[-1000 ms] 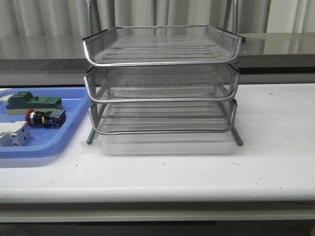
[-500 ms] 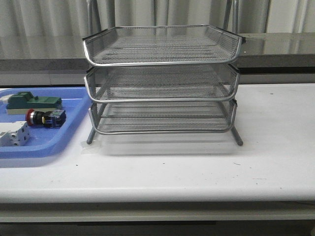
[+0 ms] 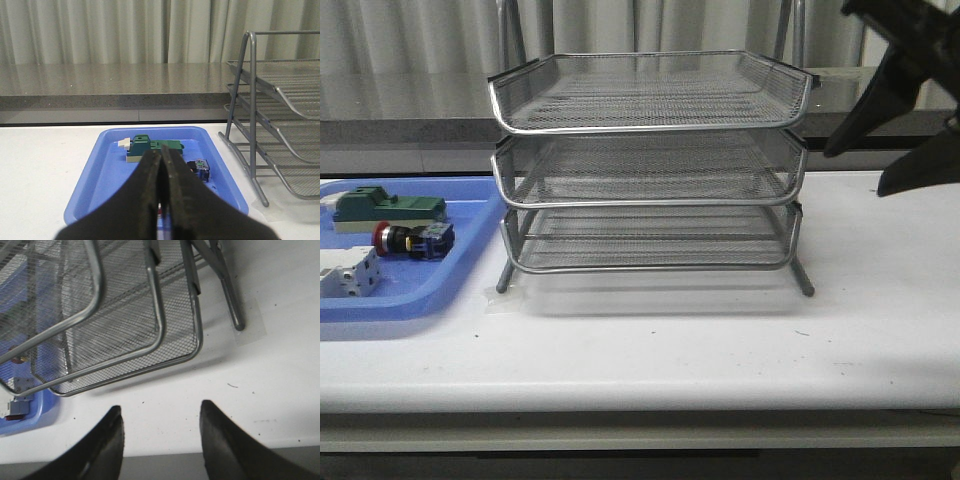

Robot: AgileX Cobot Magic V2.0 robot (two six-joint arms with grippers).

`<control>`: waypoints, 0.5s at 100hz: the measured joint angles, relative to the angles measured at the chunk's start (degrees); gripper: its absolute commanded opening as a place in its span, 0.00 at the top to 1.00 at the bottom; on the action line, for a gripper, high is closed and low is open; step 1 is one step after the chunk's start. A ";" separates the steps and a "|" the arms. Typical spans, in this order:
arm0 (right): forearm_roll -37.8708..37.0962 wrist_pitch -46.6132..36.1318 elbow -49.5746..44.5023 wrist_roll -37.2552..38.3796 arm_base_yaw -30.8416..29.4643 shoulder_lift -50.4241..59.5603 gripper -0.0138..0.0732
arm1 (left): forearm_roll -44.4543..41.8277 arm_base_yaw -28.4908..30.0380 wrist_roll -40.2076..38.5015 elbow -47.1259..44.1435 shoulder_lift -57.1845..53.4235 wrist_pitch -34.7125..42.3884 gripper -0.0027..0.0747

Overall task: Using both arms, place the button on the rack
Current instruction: 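Reach the right gripper to the middle wire tray and grip its rim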

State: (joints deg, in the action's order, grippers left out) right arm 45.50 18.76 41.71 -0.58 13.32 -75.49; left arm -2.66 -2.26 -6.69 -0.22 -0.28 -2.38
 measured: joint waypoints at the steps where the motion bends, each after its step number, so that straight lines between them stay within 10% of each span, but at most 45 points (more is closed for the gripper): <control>1: 0.22 -0.32 0.00 -0.13 0.04 -0.54 0.41 | 0.00 0.00 0.00 0.00 0.00 0.00 0.99; 50: 6.74 -2.93 6.57 -5.25 0.25 -11.51 0.41 | 0.00 0.00 0.00 0.00 0.00 0.00 0.99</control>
State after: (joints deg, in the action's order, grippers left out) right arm 52.25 15.82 48.28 -5.83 13.57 -87.00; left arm -2.66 -2.26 -6.69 -0.22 -0.28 -2.38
